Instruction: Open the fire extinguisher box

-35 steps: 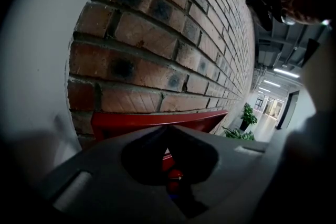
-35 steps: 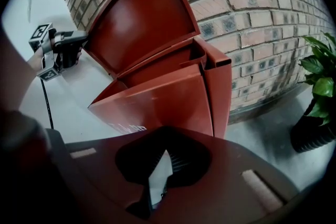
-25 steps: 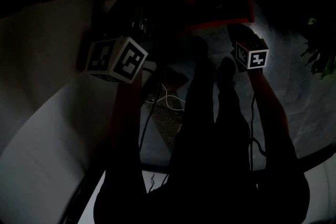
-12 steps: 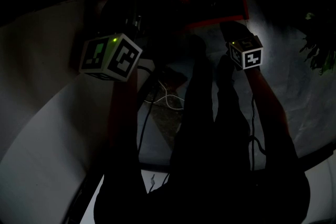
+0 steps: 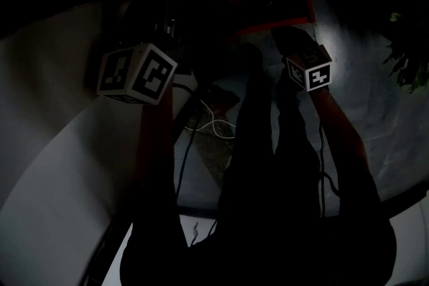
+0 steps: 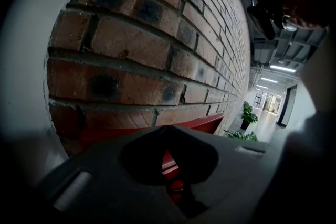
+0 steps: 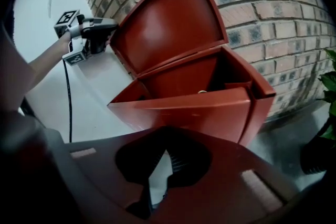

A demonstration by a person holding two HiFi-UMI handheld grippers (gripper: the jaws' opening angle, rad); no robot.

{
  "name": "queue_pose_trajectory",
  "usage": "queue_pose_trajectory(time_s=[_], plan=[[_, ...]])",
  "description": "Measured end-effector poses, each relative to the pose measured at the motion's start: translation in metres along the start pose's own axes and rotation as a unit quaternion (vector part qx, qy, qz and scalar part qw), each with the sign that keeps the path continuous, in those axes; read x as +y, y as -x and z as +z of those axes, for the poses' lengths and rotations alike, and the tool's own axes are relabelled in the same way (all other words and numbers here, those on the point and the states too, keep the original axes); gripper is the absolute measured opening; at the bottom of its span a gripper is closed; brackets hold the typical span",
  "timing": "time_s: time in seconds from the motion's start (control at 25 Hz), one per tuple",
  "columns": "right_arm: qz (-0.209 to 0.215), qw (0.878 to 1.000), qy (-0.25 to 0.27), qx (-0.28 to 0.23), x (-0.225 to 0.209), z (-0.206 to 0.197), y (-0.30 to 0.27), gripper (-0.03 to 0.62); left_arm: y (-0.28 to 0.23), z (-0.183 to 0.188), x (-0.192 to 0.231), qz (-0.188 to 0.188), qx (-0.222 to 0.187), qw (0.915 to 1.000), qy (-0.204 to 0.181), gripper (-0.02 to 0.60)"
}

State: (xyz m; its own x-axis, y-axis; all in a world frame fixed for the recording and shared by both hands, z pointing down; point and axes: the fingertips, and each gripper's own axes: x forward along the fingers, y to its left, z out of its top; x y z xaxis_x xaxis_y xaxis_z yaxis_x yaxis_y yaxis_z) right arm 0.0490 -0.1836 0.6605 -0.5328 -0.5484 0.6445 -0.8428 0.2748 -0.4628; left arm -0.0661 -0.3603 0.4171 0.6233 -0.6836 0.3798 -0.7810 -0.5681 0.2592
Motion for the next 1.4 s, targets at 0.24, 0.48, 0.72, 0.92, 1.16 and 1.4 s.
queue_pose_trajectory(time_s=[0.24, 0.48, 0.72, 0.92, 1.16, 1.4], plan=[[0.009, 1.0, -0.012, -0.002, -0.004, 0.0, -0.005, 0.0, -0.017, -0.002, 0.002, 0.002, 0.004, 1.0, 0.0, 0.0], [0.016, 1.0, -0.013, -0.009, -0.002, 0.001, -0.004, 0.0, -0.029, 0.005, -0.001, 0.004, -0.008, 0.9999, 0.01, 0.001], [0.029, 0.999, -0.012, -0.008, 0.004, 0.002, -0.002, 0.0, -0.032, 0.008, -0.004, 0.005, -0.007, 1.0, 0.001, 0.0], [0.031, 0.999, -0.016, -0.006, 0.005, 0.004, -0.002, 0.0, -0.032, 0.007, -0.007, 0.006, -0.002, 1.0, -0.004, 0.0], [0.036, 0.999, -0.03, -0.008, 0.007, 0.002, -0.002, 0.0, -0.029, -0.001, -0.009, -0.001, 0.009, 1.0, -0.005, 0.0], [0.057, 0.998, -0.021, -0.01, 0.009, 0.005, -0.004, 0.0, -0.022, -0.014, -0.02, -0.014, 0.018, 0.9993, 0.029, 0.0]])
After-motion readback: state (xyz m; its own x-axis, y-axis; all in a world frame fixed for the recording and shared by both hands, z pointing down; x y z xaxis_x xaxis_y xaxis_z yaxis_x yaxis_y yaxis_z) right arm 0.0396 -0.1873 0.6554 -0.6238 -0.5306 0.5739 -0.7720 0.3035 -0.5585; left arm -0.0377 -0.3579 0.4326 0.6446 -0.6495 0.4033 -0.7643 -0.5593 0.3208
